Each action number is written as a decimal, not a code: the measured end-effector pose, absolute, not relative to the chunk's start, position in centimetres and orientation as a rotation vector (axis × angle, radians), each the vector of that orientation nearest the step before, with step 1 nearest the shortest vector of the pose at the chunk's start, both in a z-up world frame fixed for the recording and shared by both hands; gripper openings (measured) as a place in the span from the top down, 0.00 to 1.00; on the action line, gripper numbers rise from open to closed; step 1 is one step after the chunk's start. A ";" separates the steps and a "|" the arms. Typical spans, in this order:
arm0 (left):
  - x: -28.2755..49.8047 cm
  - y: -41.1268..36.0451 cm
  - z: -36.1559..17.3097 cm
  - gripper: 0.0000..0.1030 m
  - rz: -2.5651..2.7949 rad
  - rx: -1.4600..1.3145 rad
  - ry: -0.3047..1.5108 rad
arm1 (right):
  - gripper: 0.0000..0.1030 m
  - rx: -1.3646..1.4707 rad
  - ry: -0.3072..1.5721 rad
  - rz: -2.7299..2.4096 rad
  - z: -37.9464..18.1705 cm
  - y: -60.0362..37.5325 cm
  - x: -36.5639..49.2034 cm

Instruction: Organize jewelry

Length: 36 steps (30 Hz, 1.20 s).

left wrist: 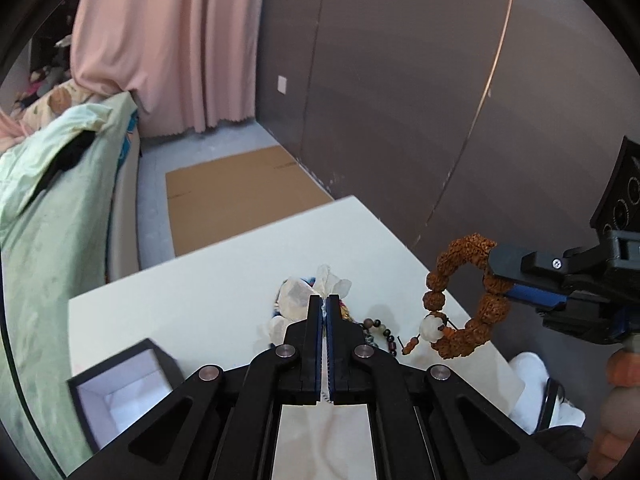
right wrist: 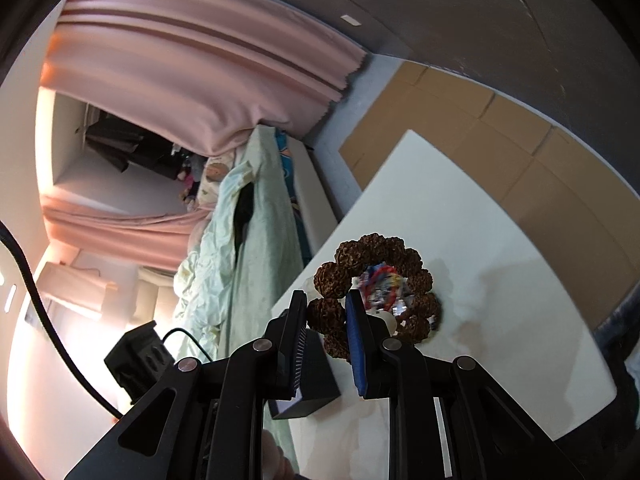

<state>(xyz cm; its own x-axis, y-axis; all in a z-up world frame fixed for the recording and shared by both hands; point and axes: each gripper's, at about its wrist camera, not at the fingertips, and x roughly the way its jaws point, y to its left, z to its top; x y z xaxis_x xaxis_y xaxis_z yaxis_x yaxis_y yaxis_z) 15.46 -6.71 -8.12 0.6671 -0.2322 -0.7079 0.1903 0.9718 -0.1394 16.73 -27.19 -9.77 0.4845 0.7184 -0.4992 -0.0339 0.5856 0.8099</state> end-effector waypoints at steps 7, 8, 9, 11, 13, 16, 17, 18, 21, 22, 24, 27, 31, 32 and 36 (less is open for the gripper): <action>13.6 -4.3 -6.1 0.99 -0.200 -0.085 0.758 | 0.79 0.788 0.924 0.575 -8.4 -25.2 15.7; 13.3 -3.9 -5.8 0.99 -0.195 -0.089 0.750 | 0.79 0.785 0.922 0.579 -8.4 -25.0 15.6; 13.1 -3.6 -5.6 0.99 -0.192 -0.091 0.744 | 0.79 0.778 0.921 0.588 -8.2 -24.6 15.5; 12.6 -2.9 -5.2 0.99 -0.183 -0.097 0.734 | 0.79 0.769 0.917 0.598 -8.1 -24.2 15.1; 12.0 -2.2 -4.9 0.99 -0.173 -0.102 0.724 | 0.79 0.758 0.908 0.613 -7.8 -23.7 14.8; 11.2 -1.3 -4.7 0.99 -0.156 -0.109 0.716 | 0.79 0.748 0.906 0.624 -7.7 -23.0 14.4; 10.9 -0.9 -4.6 0.99 -0.148 -0.112 0.714 | 0.79 0.743 0.909 0.625 -7.7 -22.7 14.1; 10.6 -0.5 -4.5 0.99 -0.139 -0.117 0.711 | 0.79 0.742 0.914 0.628 -7.8 -22.5 14.0; 9.9 0.7 -4.4 0.99 -0.109 -0.134 0.708 | 0.79 0.736 0.922 0.640 -7.9 -22.0 13.5; 9.6 1.2 -4.4 0.99 -0.100 -0.138 0.709 | 0.79 0.733 0.923 0.644 -7.9 -21.9 13.3; 9.3 2.0 -4.5 0.99 -0.080 -0.148 0.713 | 0.79 0.730 0.921 0.654 -7.7 -21.5 12.8; 8.9 2.9 -4.8 0.99 -0.055 -0.152 0.717 | 0.79 0.725 0.917 0.664 -7.5 -20.9 12.2; 8.6 4.0 -5.1 0.99 -0.028 -0.155 0.720 | 0.79 0.722 0.920 0.659 -7.7 -20.6 11.9; 8.5 4.2 -5.2 0.99 -0.019 -0.158 0.723 | 0.79 0.721 0.925 0.656 -7.8 -20.4 12.1; 8.4 4.9 -5.7 0.99 -0.019 -0.173 0.740 | 0.79 0.717 0.934 0.653 -8.0 -19.9 12.4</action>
